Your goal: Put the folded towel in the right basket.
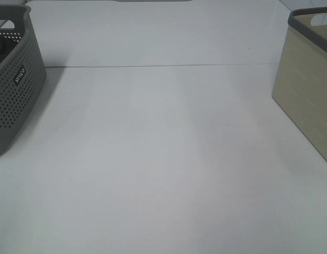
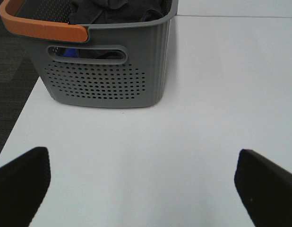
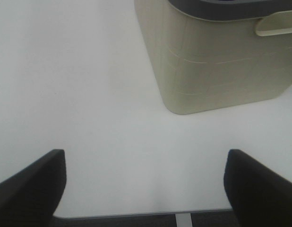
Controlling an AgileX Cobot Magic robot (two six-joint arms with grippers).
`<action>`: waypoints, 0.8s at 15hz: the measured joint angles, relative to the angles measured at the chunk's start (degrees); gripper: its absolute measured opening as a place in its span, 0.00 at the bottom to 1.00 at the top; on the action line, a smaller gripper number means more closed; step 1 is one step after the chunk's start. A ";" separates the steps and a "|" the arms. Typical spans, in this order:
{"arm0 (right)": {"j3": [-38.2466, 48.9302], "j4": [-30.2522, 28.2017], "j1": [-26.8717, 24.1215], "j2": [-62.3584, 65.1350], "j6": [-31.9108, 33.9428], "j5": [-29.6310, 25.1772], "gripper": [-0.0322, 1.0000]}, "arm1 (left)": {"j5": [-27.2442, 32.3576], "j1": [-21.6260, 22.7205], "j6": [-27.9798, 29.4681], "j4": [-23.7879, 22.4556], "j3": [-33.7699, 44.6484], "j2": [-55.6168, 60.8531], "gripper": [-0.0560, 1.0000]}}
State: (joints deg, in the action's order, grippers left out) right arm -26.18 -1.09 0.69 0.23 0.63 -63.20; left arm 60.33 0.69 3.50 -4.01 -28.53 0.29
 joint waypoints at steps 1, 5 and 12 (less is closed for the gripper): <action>0.00 0.00 -1.89 0.00 0.00 0.00 0.88 | 0.00 0.00 0.00 0.00 0.00 0.00 0.99; 0.00 0.00 -2.75 0.00 0.00 0.00 0.88 | 0.00 0.00 0.00 0.00 0.00 0.00 0.99; 0.00 0.00 -2.75 0.00 0.00 0.00 0.88 | 0.00 0.00 0.00 0.00 0.00 0.00 0.99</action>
State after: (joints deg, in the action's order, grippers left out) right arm -26.18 -1.09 -2.06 0.23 0.63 -63.20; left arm 60.33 0.69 3.50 -4.01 -28.53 0.29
